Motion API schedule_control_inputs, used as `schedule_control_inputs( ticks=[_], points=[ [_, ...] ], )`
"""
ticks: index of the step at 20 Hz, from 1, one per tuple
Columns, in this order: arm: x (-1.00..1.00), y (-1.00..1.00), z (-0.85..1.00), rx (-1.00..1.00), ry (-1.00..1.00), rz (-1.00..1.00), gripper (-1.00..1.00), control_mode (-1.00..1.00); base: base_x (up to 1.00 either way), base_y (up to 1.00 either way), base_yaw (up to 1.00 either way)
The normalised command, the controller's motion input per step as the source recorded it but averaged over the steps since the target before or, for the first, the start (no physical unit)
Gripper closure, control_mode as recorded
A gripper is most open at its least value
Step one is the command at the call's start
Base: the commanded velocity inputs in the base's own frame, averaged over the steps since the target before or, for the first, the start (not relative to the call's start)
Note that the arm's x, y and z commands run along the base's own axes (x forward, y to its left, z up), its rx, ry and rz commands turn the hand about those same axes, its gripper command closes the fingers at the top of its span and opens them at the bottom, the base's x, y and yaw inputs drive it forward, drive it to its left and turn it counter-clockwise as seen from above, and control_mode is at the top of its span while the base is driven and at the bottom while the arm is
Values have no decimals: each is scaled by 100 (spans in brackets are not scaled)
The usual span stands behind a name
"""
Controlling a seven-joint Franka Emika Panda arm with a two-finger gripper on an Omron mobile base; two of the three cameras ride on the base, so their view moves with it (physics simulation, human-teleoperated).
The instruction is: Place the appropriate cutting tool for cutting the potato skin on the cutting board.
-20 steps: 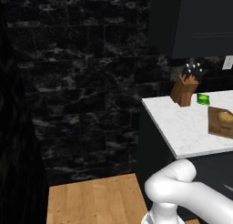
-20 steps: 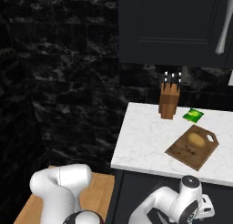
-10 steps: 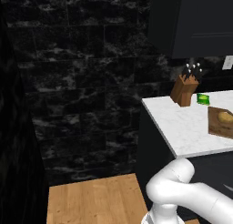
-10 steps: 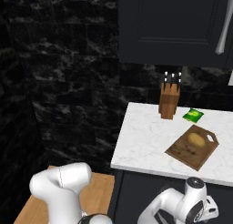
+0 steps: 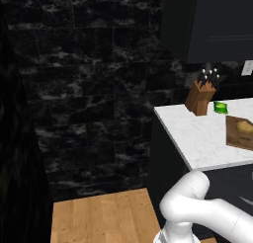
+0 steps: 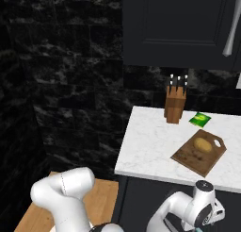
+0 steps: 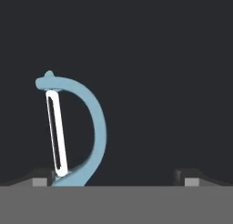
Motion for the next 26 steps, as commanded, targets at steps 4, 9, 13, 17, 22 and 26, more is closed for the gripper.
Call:
schedule_control_inputs(
  ticks=[4, 9, 13, 17, 22, 26],
  points=[
    [-11, -29, -59, 0, 8, 6, 100, -100, 0, 0, 0],
    [-19, -9, -38, 0, 3, 0, 100, -100, 0, 0, 0],
    [-86, -36, -38, 4, -8, -1, 100, -100, 0, 0, 0],
    [-75, -40, -5, 7, -13, -1, 100, -100, 0, 0, 0],
    [-53, -9, 86, 0, -10, 0, 100, -100, 0, 0, 0],
    [-12, 40, 100, 0, -1, 0, 100, -100, 0, 0, 0]
  ],
)
